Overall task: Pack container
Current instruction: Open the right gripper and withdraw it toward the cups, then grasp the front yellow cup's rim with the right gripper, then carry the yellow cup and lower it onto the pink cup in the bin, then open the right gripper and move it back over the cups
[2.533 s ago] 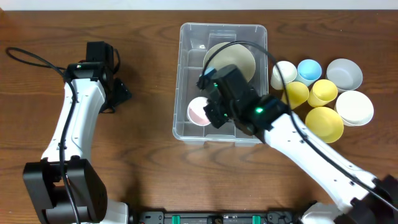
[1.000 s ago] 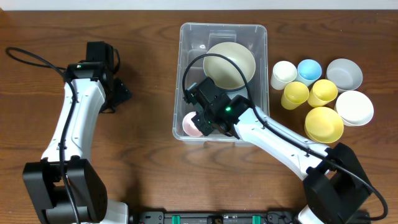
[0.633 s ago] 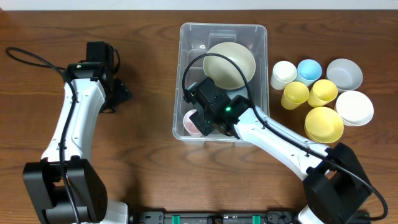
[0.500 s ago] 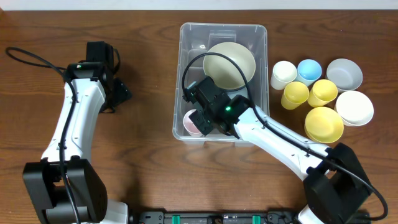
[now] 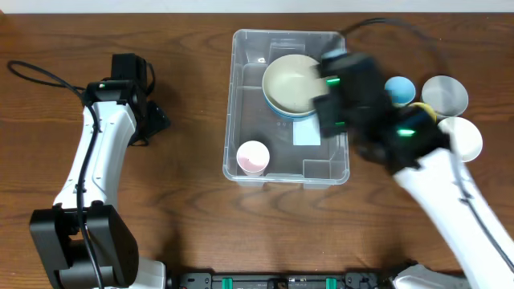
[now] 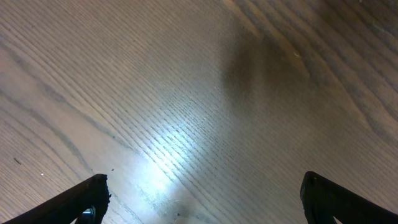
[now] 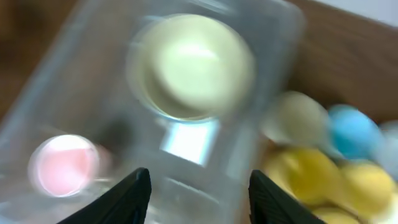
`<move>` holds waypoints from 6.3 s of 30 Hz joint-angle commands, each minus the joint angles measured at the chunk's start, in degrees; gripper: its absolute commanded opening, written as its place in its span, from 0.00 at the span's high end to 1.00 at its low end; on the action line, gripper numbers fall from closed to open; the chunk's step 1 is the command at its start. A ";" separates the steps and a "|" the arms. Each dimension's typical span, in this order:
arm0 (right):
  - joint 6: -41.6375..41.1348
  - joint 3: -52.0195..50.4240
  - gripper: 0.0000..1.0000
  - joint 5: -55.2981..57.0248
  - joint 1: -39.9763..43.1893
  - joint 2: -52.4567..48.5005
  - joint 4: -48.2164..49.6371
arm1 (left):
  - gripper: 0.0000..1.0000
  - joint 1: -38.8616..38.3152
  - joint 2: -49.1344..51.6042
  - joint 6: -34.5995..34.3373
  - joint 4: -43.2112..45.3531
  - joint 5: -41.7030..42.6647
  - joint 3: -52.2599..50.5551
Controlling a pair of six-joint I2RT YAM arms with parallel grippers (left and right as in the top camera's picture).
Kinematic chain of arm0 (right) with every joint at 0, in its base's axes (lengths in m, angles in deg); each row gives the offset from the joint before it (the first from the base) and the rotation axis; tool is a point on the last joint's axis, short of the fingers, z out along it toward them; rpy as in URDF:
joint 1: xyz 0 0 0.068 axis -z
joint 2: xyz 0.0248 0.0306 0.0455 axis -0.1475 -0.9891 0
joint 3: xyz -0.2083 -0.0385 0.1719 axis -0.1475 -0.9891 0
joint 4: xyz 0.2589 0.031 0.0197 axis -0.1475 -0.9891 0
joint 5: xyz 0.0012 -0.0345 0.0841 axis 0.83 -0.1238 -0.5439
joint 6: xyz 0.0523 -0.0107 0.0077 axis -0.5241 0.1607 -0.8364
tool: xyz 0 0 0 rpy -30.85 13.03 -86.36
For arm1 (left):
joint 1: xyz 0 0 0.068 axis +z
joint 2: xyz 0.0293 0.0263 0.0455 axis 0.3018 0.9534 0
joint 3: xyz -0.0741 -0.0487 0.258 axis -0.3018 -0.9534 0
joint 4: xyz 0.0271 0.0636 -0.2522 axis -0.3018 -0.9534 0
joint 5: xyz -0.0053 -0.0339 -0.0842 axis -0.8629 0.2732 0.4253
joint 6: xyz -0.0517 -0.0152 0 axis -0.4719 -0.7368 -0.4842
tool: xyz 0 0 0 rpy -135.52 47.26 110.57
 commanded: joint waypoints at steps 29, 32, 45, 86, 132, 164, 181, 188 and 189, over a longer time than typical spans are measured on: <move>-14.29 -25.38 0.49 -10.80 32.26 -5.92 17.94 | 0.02 0.09 -0.22 0.17 -0.20 -1.09 -0.09; -15.63 -28.41 0.50 -10.82 32.26 -5.92 21.16 | 0.02 0.09 -0.22 0.17 -0.20 -1.09 -0.09; -19.06 -36.39 0.55 -10.80 32.26 -5.92 32.48 | 0.02 0.09 -0.22 0.17 -0.20 -1.09 -0.09; -9.25 -20.31 0.99 -7.98 23.12 2.32 10.45 | 0.02 0.09 -0.22 0.17 -0.20 -1.09 -0.09; 0.72 -8.55 0.99 -8.02 -16.98 -13.31 13.16 | 0.02 0.09 -0.22 0.20 -0.20 -1.09 -0.09; -9.22 1.33 0.55 9.27 -4.39 -6.25 1.18 | 0.02 0.09 -0.22 0.17 -0.20 -1.09 -0.09; -7.43 0.57 0.52 -4.98 41.97 -8.41 -2.54 | 0.02 0.09 -0.22 0.17 -0.20 -1.09 -0.09; -5.42 0.55 0.49 -5.66 43.21 -14.95 -1.01 | 0.02 0.09 -0.22 0.17 -0.20 -1.09 -0.09; -5.22 0.57 0.49 -5.64 43.21 -15.78 -0.57 | 0.02 0.09 -0.22 0.17 -0.22 -1.09 -0.09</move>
